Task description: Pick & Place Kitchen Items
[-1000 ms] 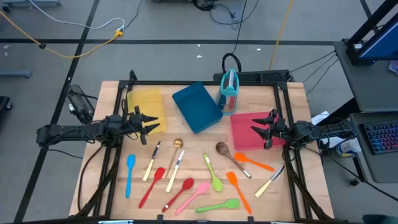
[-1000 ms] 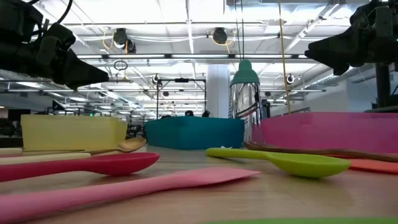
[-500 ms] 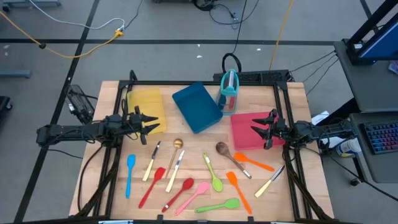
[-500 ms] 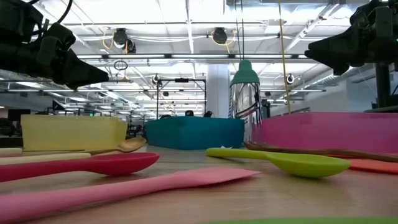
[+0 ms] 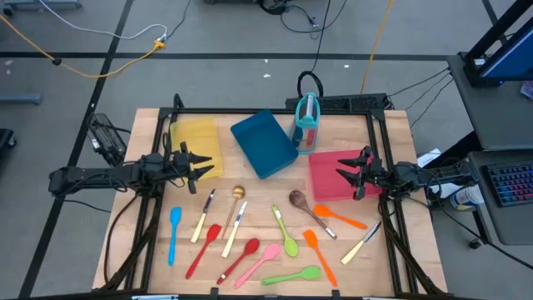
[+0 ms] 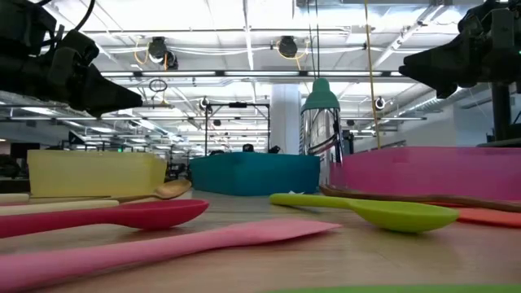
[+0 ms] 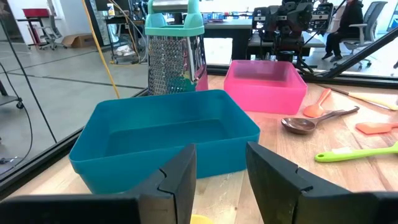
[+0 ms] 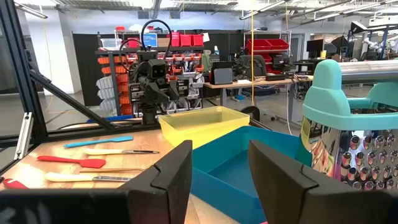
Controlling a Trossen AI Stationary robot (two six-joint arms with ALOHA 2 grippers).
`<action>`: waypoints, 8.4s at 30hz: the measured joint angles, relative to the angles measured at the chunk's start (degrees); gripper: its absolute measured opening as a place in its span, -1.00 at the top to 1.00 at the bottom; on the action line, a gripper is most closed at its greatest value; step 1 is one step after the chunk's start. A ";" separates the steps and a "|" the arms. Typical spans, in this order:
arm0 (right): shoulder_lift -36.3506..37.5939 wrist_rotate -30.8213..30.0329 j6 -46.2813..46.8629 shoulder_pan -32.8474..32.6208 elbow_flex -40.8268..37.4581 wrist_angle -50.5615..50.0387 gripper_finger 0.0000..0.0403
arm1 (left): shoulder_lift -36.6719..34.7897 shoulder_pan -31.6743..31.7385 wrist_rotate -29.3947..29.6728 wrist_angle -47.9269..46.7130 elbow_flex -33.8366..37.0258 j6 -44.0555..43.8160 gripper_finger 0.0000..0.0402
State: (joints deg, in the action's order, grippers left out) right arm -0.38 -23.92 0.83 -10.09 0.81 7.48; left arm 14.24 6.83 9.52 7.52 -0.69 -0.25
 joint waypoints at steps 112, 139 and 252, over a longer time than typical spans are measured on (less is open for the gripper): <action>-0.01 0.00 0.01 0.01 0.01 0.00 0.25 | -0.02 0.00 0.02 0.01 0.00 1.88 0.28; -0.02 0.00 0.01 0.02 -0.01 0.01 0.25 | -0.02 0.00 2.55 1.81 0.00 -6.44 0.28; -25.34 11.30 1.52 -0.15 0.01 35.93 0.25 | 65.31 -24.57 20.20 0.54 -44.85 -23.54 0.28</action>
State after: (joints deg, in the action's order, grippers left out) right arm -25.72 -12.62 2.35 -10.24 0.82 43.41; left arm 79.55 -17.74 29.72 8.06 -45.54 -23.79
